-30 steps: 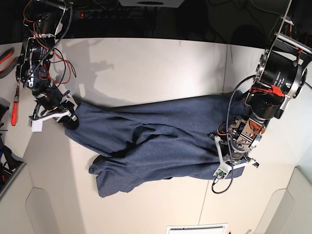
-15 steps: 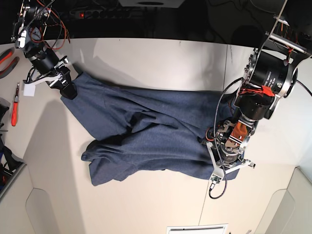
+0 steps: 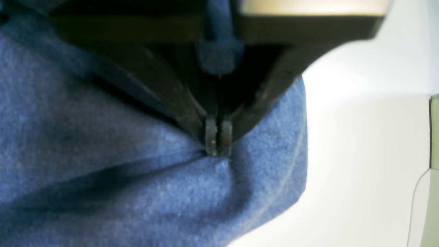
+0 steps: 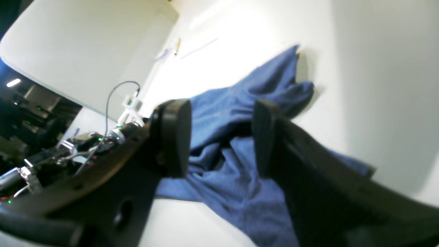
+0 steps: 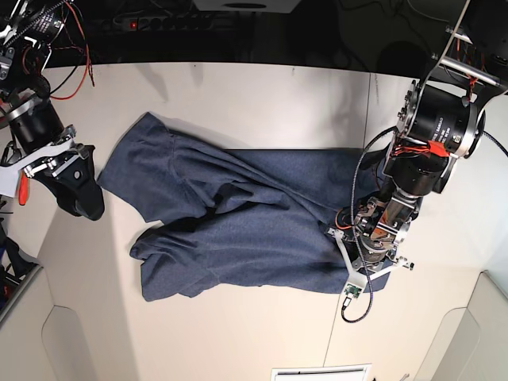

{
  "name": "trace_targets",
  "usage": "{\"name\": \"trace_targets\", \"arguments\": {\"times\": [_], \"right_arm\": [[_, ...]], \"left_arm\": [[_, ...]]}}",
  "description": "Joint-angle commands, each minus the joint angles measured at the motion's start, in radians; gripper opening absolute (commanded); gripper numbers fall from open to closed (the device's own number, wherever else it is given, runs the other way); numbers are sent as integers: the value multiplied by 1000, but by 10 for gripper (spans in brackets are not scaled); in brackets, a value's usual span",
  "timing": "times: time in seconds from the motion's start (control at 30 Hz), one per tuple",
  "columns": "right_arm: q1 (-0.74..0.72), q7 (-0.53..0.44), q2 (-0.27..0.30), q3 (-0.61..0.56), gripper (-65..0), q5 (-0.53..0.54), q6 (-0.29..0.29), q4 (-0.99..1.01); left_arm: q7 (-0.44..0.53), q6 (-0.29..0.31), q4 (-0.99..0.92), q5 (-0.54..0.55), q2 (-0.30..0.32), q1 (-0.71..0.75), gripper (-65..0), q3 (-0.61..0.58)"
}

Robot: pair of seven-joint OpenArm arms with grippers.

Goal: Layout the t-shirt on the table in an organized manner, then fold the t-shirt properly
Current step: 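Stretch the shirt between both grippers, pulling them apart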

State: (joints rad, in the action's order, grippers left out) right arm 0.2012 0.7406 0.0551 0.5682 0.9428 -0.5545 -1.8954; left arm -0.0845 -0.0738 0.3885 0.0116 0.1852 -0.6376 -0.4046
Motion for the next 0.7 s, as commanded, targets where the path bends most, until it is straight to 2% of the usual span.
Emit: {"name": "trace_targets", "arguments": {"times": [0.0,0.13,0.23,0.33,0.43,0.53,0.67], "right_arm": [[-13,-34,8,-6,-361,20,-10,-28],[-53,-46,8,-96,-376,-100,11,-18],[-102,-124,7,-223,-407,-208,35,47],[-184,-189,5,-345,-463,-348,85,174],[-279,-222,-18,-428,-538,-442,120,356],[-359,-247,-44,-459,-588,-502,150,533],[-406,-254,-55,-459,-625,-570,152,676]], "left_arm": [[10,-8,13,-1,5,-27,-650,2],[26,-8,13,-2,6,-27,-650,2],[37,-8,13,-2,-1,-27,-650,2],[35,-7,13,-2,-17,-26,-650,2],[35,-6,13,-1,-26,-24,-650,2],[32,16,13,-1,-27,-20,-650,2],[24,74,13,-2,-27,-13,-650,2]]}}
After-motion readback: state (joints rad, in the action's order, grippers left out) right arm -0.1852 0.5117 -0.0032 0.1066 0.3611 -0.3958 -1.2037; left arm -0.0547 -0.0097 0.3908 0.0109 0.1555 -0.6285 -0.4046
